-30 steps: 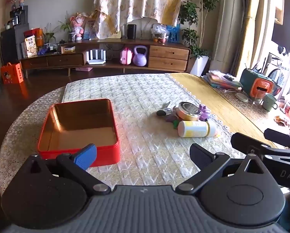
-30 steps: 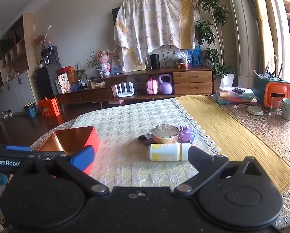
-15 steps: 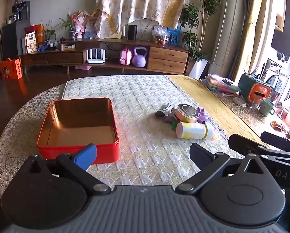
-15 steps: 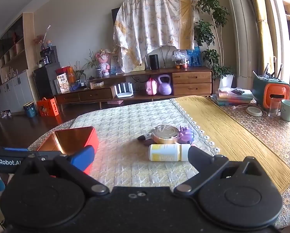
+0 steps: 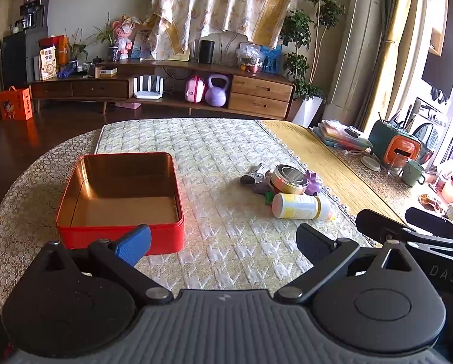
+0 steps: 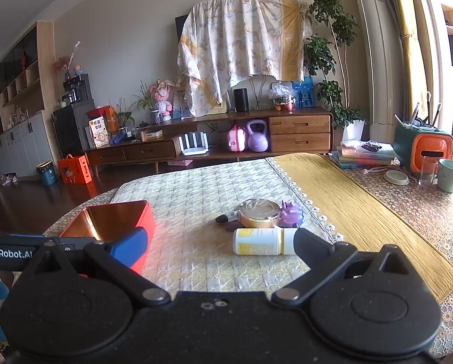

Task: Organize rigid objects

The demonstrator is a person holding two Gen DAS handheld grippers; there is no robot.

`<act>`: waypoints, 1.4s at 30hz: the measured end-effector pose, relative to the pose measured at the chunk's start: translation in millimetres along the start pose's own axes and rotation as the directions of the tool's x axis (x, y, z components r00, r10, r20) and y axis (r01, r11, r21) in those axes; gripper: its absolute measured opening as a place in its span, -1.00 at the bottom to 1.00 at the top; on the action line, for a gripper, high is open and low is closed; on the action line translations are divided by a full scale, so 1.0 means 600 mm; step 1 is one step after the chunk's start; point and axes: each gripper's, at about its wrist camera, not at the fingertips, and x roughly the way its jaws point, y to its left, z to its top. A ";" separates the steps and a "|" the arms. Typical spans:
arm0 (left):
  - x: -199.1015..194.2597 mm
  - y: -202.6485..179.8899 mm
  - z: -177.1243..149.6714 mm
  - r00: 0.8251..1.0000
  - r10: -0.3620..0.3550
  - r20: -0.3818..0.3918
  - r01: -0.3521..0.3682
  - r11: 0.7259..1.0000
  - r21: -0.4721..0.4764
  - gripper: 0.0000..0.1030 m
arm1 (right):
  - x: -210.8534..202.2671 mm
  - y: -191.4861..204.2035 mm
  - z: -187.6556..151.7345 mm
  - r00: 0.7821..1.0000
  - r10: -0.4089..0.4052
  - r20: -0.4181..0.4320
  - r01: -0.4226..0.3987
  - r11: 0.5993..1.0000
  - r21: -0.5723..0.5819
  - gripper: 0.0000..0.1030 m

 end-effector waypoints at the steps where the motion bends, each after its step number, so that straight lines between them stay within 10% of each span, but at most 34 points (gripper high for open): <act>1: 0.000 0.001 0.000 1.000 -0.001 -0.001 0.001 1.000 -0.003 0.99 | 0.000 0.000 0.000 1.000 0.000 0.001 0.000 1.000 -0.001 0.99; 42: 0.018 -0.007 0.000 1.000 -0.003 -0.010 0.003 1.000 -0.019 0.99 | -0.001 -0.005 0.009 1.000 0.000 0.011 0.000 1.000 0.000 0.99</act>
